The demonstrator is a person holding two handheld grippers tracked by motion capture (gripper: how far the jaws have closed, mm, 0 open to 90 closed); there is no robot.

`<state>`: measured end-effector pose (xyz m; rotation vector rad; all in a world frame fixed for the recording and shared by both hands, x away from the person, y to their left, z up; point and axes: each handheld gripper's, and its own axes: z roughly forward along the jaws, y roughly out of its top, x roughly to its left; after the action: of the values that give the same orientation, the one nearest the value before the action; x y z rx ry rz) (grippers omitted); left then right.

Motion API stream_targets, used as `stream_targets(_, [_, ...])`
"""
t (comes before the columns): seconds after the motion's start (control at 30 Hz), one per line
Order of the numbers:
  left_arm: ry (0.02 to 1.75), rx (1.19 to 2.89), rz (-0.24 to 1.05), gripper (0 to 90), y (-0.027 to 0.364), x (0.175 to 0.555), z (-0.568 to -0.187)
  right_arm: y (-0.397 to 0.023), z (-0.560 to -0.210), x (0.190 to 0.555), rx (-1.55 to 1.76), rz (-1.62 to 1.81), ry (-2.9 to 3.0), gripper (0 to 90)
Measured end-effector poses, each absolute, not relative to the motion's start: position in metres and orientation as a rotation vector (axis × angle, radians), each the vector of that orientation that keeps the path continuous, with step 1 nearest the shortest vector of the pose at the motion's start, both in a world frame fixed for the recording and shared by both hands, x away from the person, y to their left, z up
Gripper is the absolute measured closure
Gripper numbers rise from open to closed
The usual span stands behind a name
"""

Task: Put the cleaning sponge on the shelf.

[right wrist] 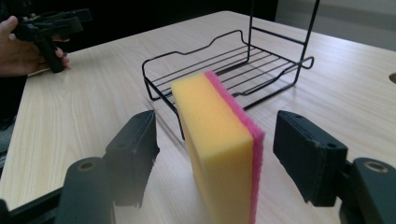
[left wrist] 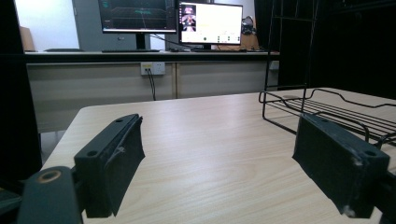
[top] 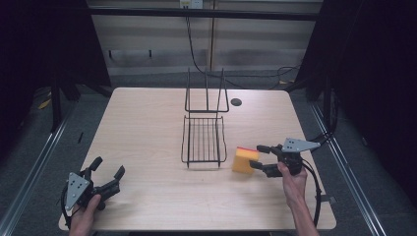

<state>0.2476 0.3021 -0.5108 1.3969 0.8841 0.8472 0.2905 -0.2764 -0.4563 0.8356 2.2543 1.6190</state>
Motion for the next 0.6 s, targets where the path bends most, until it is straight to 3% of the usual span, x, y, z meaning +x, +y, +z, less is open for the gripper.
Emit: stream_targets(0.6, [0.884, 1.4, 0.849, 15.7, 0.302, 0.248, -0.511, -0.27, -0.473, 0.308, 0.784, 1.676, 2.303, 42.5])
